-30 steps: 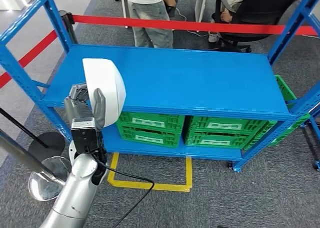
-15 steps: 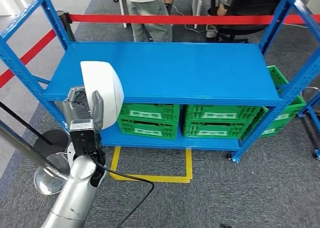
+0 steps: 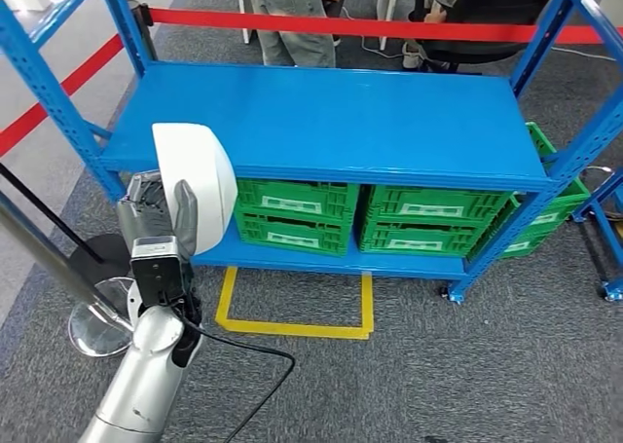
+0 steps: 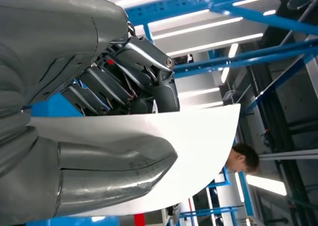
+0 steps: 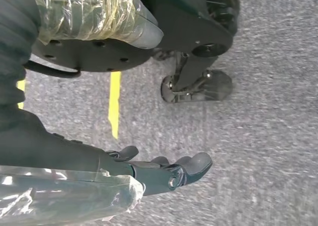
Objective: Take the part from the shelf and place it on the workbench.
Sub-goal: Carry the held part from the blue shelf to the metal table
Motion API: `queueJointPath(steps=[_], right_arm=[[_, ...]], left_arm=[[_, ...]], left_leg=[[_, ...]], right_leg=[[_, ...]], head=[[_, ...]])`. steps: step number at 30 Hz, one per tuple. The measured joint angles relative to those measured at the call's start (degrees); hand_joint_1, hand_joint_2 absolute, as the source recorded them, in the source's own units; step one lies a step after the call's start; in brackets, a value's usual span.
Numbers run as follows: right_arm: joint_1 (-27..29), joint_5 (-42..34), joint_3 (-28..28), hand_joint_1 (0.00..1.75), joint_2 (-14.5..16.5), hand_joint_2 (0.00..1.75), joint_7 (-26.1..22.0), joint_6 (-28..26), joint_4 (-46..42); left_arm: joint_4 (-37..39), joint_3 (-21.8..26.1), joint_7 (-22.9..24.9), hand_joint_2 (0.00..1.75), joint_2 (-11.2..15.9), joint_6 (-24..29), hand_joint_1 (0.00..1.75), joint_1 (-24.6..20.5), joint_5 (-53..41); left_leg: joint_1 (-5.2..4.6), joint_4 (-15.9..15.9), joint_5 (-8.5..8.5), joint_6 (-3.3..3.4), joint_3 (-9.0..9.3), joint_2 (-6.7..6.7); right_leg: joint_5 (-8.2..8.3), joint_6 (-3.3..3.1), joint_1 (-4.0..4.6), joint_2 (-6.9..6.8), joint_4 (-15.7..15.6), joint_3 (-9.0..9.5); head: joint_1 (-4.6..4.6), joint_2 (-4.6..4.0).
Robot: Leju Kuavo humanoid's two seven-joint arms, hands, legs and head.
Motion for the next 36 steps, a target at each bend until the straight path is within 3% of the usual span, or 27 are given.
queueJointPath(steps=[2, 3, 4, 5, 7, 9, 11, 13, 14, 17, 18, 19, 20, 22, 24, 25, 27, 29, 31, 33, 34, 35, 36], right_arm=[[0.03, -0.03, -0.01, 0.00, 0.00, 1.75, 0.00, 0.01, 0.00], [0.03, -0.05, -0.02, 0.00, 0.00, 1.75, 0.00, 0.01, 0.00], [0.04, -0.09, -0.02, 0.00, 0.00, 1.75, 0.00, 0.01, 0.00], [0.04, -0.12, -0.04, 0.00, 0.00, 1.75, 0.00, 0.01, 0.00], [-0.06, -0.16, -0.11, 0.00, 0.00, 1.75, -0.06, 0.02, 0.00], [-0.22, -0.19, -0.20, 0.00, 0.00, 1.75, -0.34, 0.09, 0.00], [-0.24, -0.27, -0.28, 0.00, 0.00, 1.75, -0.72, 0.18, 0.00], [-0.16, -0.41, -0.37, 0.00, 0.05, 1.75, -0.93, 0.26, 0.01], [-0.14, -0.54, -0.41, 0.00, 0.08, 1.75, -0.96, 0.25, 0.01], [-0.13, -0.84, -0.52, 0.00, 0.09, 1.75, -0.97, 0.14, 0.00], [-0.13, -0.86, -0.57, 0.00, 0.09, 1.75, -0.95, 0.10, 0.00], [-0.13, -0.89, -0.63, 0.00, 0.09, 1.75, -0.92, 0.06, 0.00], [-0.12, -0.90, -0.69, 0.00, 0.09, 1.75, -0.90, 0.04, 0.00], [-0.12, -0.91, -0.78, 0.00, 0.09, 1.75, -0.85, 0.03, 0.00], [-0.17, -0.92, -0.81, 0.00, 0.09, 1.75, -0.82, 0.03, 0.00], [-0.20, -0.92, -0.82, 0.00, 0.09, 1.75, -0.80, 0.02, 0.00], [-0.20, -0.95, -0.83, 0.00, 0.09, 1.75, -0.68, -0.01, 0.00], [-0.11, -1.01, -0.86, 0.00, 0.09, 1.75, -0.58, -0.04, 0.00], [-0.07, -1.09, -0.95, 0.00, 0.09, 1.75, -0.55, -0.04, 0.00], [-0.08, -1.12, -1.13, 0.00, 0.09, 1.75, -0.52, -0.04, 0.00], [-0.08, -1.14, -1.23, 0.00, 0.09, 1.75, -0.52, -0.02, 0.00], [-0.08, -1.18, -1.32, 0.00, 0.09, 1.75, -0.52, 0.02, 0.00], [-0.08, -1.23, -1.37, 0.00, 0.09, 1.75, -0.51, 0.09, 0.00]], left_arm=[[-0.03, 0.02, -0.03, 1.75, 0.02, -0.01, 1.75, 0.34, 0.01], [-0.03, 0.03, -0.04, 1.75, 0.05, -0.01, 1.75, 0.55, 0.01], [-0.03, 0.04, -0.05, 1.75, 0.07, -0.01, 1.75, 0.73, 0.02], [-0.04, 0.05, -0.06, 1.75, 0.09, 0.00, 1.75, 0.86, 0.03], [-0.18, 0.10, -0.08, 1.75, 0.11, 0.00, 1.75, 1.04, 0.07], [-0.50, 0.16, -0.11, 1.75, 0.13, 0.00, 1.75, 1.12, 0.09], [-0.72, 0.20, -0.19, 1.75, 0.16, 0.00, 1.75, 1.26, 0.20], [-0.85, 0.30, -0.25, 1.75, 0.27, 0.01, 1.75, 1.56, 0.49], [-0.90, 0.40, -0.27, 1.75, 0.37, 0.01, 1.75, 1.66, 0.66], [-0.93, 0.96, -0.35, 1.75, 0.69, -0.03, 1.75, 1.77, 1.18], [-0.93, 1.18, -0.38, 1.75, 0.78, -0.07, 1.75, 1.80, 1.31], [-0.93, 1.36, -0.40, 1.75, 0.84, -0.11, 1.75, 1.81, 1.39], [-0.93, 1.50, -0.42, 1.75, 0.91, -0.15, 1.75, 1.80, 1.46], [-0.93, 1.66, -0.49, 1.75, 0.98, -0.20, 1.75, 1.69, 1.56], [-0.94, 1.71, -0.58, 1.75, 0.97, -0.20, 1.75, 1.54, 1.62], [-0.94, 1.73, -0.63, 1.75, 0.97, -0.20, 1.75, 1.47, 1.63], [-0.95, 1.80, -0.69, 1.75, 0.96, -0.20, 1.75, 1.42, 1.66], [-0.95, 1.91, -0.70, 1.75, 0.92, -0.21, 1.75, 1.35, 1.73], [-0.95, 2.07, -0.72, 1.75, 0.87, -0.22, 1.75, 1.32, 1.81], [-0.95, 2.24, -0.73, 1.75, 0.86, -0.22, 1.75, 1.39, 1.86], [-0.94, 2.33, -0.73, 1.75, 0.86, -0.21, 1.75, 1.43, 1.88], [-0.93, 2.42, -0.74, 1.75, 0.86, -0.20, 1.75, 1.46, 1.89], [-0.93, 2.51, -0.77, 1.75, 0.86, -0.19, 1.75, 1.48, 1.90]], left_leg=[[-0.13, 0.05, 0.81, 0.38, -1.07, 0.05], [-0.20, 0.09, 1.20, 0.40, -1.56, 0.08], [-0.25, 0.12, 1.55, 0.39, -2.02, 0.11], [-0.28, 0.14, 1.87, 0.34, -2.42, 0.11], [-0.36, 0.21, 2.42, 0.05, -3.05, 0.05], [-0.54, 0.32, 3.05, -0.47, -3.56, 0.03], [-0.63, 0.37, 3.85, -1.04, -4.02, 0.06], [-0.64, 0.79, 3.49, -1.62, -4.66, -0.06], [-0.62, 2.00, 2.11, -1.96, -5.24, -0.14], [-0.33, 11.48, -4.93, -2.86, -8.13, -0.24], [-0.23, 14.61, -6.25, -3.05, -8.79, -0.23], [-0.15, 16.27, -6.41, -3.18, -8.74, -0.23], [-0.08, 15.91, -5.49, -3.22, -7.77, -0.23], [-0.02, 9.90, -2.56, -2.99, -3.35, -0.24], [-0.12, 3.37, -1.51, -2.57, 0.67, -0.27], [-0.21, 1.77, -1.66, -2.40, 1.47, -0.29], [-0.22, 0.99, -1.58, -1.87, 1.28, -0.25], [0.00, 0.62, -0.85, -0.83, 0.59, -0.06], [0.07, 0.46, 0.13, 0.00, -0.44, 0.09], [-0.04, 0.49, 1.13, 0.20, -1.75, 0.11], [-0.08, 0.51, 1.60, 0.18, -2.41, 0.12], [-0.10, 0.54, 2.04, 0.11, -3.02, 0.13], [-0.10, 0.56, 2.45, -0.01, -3.57, 0.12]], right_leg=[[-4.53, 0.42, -0.14, -0.01, 7.55, -2.25], [-5.51, 0.55, -0.16, -0.01, 10.34, -2.78], [-5.30, 0.60, -0.17, -0.01, 11.24, -2.40], [-4.12, 0.56, -0.17, -0.01, 9.96, -0.97], [-1.22, 0.21, -0.11, 0.00, 2.25, 4.40], [-0.25, -0.22, 0.04, 0.08, -4.72, 8.83], [-0.29, -0.54, 0.18, 0.16, -6.57, 9.69], [0.30, -1.30, -0.12, 0.03, -6.89, 9.19], [0.69, -1.83, -0.28, -0.07, -7.05, 8.84], [1.82, -2.90, -0.34, -0.27, -6.94, 7.34], [2.14, -2.98, -0.31, -0.30, -6.74, 6.75], [2.43, -2.99, -0.29, -0.31, -6.46, 6.10], [2.69, -2.94, -0.28, -0.30, -6.11, 5.44], [3.05, -2.73, -0.28, -0.26, -5.34, 4.27], [3.45, -2.27, -0.11, -0.21, -4.67, 3.39], [3.73, -1.96, -0.05, -0.20, -4.50, 3.07], [4.37, -1.19, -0.01, -0.19, -4.42, 2.48], [2.93, -0.55, -0.06, -0.09, -3.28, 1.55], [-1.78, -0.11, -0.17, -0.01, 1.72, -0.20], [-5.80, 0.18, -0.25, -0.01, 8.81, -1.90], [-5.99, 0.28, -0.26, -0.01, 10.89, -2.00], [-4.93, 0.30, -0.27, -0.02, 11.27, -1.31], [-2.99, 0.24, -0.27, -0.02, 9.58, 0.38]], head=[[0.23, 0.00], [0.22, 0.00], [0.22, 0.00], [0.23, 0.00], [0.23, 0.00], [0.18, 0.00], [0.15, 0.00], [0.12, 0.00], [-0.02, 0.00], [-0.37, 0.00], [-0.37, 0.00], [-0.38, 0.00], [-0.39, 0.00], [-0.41, 0.00], [-0.36, 0.00], [-0.36, 0.00], [-0.33, 0.00], [-0.22, 0.00], [0.00, 0.00], [0.13, 0.00], [0.11, 0.00], [0.13, 0.00], [0.12, 0.00]])
